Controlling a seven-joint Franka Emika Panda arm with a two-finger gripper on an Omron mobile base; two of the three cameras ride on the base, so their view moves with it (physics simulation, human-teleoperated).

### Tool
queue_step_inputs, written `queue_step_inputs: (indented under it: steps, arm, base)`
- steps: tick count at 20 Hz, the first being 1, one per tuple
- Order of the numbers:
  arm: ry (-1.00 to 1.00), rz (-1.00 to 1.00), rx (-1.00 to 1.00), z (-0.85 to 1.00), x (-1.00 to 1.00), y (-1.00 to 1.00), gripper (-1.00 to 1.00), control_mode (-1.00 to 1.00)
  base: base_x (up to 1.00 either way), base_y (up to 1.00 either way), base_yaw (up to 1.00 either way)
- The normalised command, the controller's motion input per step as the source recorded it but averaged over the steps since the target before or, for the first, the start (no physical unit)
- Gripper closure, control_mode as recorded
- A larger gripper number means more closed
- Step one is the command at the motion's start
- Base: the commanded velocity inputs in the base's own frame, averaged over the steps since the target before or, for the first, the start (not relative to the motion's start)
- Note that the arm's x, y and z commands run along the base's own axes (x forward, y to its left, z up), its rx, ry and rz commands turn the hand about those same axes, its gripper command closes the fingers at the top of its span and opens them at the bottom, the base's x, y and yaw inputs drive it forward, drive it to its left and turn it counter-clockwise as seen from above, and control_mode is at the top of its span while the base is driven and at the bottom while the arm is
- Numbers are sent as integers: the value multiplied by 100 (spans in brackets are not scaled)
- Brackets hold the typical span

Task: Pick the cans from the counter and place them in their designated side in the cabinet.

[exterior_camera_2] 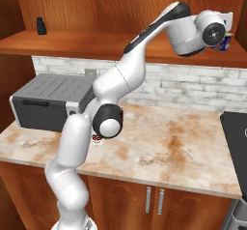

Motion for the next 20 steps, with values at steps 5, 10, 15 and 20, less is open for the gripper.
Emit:
queue_step_inputs:
  steps: [5,10,15,20]
  arm:
    - [-2,2,-8,5,-60,66,-100,-100]
    - [-8,3,-14,-13,-66,88,-100,-100]
    - [-10,4,-15,-15,-65,87,-100,-100]
    - [-8,5,-17,-6,-70,78,-100,-100]
  base:
    - [0,0,0]
    - [0,0,0]
    - [0,0,0]
    - [0,0,0]
